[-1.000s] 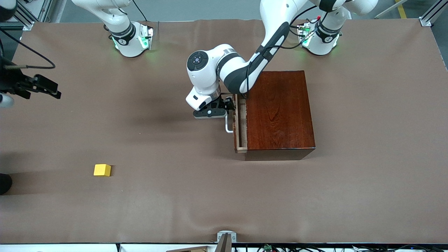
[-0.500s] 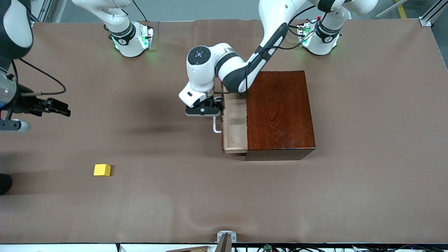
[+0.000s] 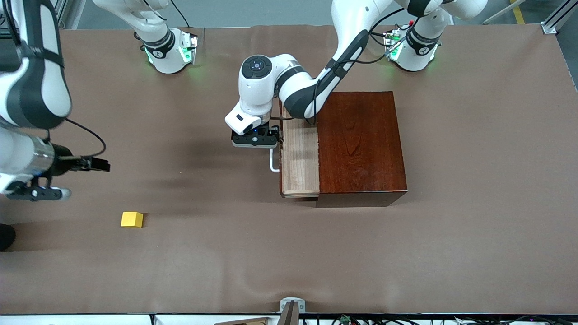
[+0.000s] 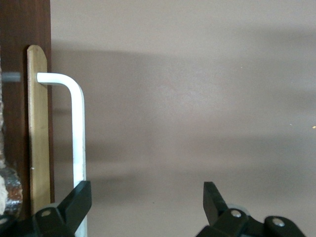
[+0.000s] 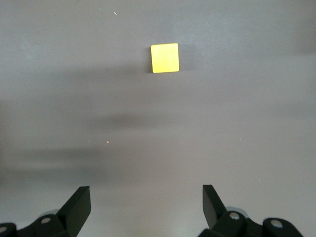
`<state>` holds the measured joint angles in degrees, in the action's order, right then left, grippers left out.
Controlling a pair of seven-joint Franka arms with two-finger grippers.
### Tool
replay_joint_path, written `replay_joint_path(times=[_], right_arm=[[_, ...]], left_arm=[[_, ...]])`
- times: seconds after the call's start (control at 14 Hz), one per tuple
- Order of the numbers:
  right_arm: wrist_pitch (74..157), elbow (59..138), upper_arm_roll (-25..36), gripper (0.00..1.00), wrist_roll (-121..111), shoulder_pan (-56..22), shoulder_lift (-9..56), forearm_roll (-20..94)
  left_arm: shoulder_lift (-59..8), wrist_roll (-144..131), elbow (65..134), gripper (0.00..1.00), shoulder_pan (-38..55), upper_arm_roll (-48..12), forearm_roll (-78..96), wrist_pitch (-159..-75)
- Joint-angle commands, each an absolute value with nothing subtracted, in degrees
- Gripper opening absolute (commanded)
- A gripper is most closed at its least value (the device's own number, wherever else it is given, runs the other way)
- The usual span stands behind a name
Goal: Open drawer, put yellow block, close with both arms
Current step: 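Pull the drawer open with the left gripper while the right gripper reaches the cube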
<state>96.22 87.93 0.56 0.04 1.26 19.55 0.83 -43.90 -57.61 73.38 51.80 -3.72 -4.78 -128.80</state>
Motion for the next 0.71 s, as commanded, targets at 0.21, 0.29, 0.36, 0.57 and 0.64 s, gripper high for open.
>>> replay_joint_path(times=[0.21,0.29,0.36,0.57,0.64], right_arm=[[101.5,85.08,0.09,1.0,0.71,2.37,25.13,1.4],[102.73,85.08,0.09,1.0,0.62,2.46,26.09,1.41],[103.53,84.99,0.09,1.0,0.96,1.94,27.32,1.15],[110.27,84.99,0.09,1.0,0.27,1.84,31.01,0.79],[114.04,84.99,0.09,1.0,0.18,2.19,32.68,0.97]], left_arm=[[-44.04,-58.8,71.37,1.0,51.77,-3.96,-2.74,-129.03],[-42.99,-59.58,71.37,1.0,51.51,-3.69,-1.07,-128.5],[-40.63,-60.63,71.37,1.0,51.16,-3.34,0.69,-127.19],[-30.62,-60.56,71.63,1.0,46.95,-2.29,0.62,-115.53],[-27.71,-60.3,71.72,1.0,44.67,-2.02,0.53,-111.75]])
